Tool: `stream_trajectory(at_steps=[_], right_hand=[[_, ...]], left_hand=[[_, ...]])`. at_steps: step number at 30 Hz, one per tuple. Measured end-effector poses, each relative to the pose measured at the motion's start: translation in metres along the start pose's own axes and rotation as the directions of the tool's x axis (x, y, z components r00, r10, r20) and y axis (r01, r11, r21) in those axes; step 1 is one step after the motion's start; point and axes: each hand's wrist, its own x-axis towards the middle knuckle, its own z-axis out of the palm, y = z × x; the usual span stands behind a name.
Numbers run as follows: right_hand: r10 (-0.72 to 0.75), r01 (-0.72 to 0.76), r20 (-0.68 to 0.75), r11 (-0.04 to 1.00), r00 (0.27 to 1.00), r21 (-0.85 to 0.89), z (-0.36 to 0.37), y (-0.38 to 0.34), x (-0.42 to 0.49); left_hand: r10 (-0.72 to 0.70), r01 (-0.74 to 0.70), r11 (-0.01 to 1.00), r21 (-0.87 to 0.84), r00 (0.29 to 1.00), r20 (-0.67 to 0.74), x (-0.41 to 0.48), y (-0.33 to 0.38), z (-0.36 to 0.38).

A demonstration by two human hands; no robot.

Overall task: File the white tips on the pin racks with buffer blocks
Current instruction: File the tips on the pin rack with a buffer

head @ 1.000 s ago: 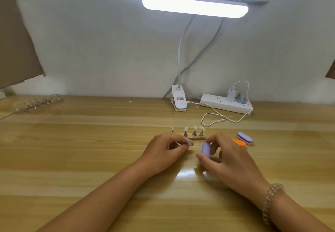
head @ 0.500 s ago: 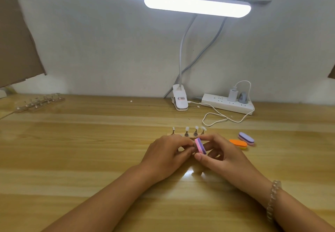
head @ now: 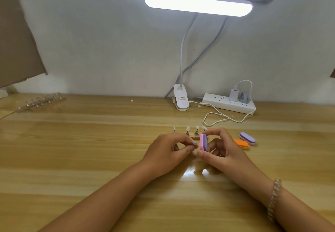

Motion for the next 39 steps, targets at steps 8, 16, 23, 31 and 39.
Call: stream_trajectory(at_steps=[8, 16, 23, 31, 39], right_hand=[[0.046, -0.048, 0.086, 0.999, 0.995, 0.021, -0.003, -0.003, -0.001], [-0.2, 0.196, 0.029, 0.903, 0.979, -0.382, 0.002, -0.005, -0.01], [-0.19, 0.151, -0.082, 0.927, 0.978, -0.342, 0.0, -0.006, -0.005], [-0.209, 0.194, -0.014, 0.93, 0.978, -0.311, 0.002, -0.003, -0.006], [-0.216, 0.19, -0.039, 0.919, 0.976, -0.345, 0.003, 0.0, -0.005]], left_hand=[[-0.008, 0.014, 0.993, -0.119, 0.999, 0.052, 0.004, -0.003, -0.003], [0.017, -0.014, 0.999, -0.049, 0.998, 0.063, 0.001, -0.001, -0.002], [0.036, -0.037, 0.999, 0.006, 0.991, 0.128, -0.001, 0.001, -0.001], [0.03, -0.035, 0.999, 0.039, 0.993, 0.116, -0.001, 0.003, -0.001], [0.037, -0.05, 0.995, 0.083, 0.987, 0.156, -0.004, 0.006, -0.002]])
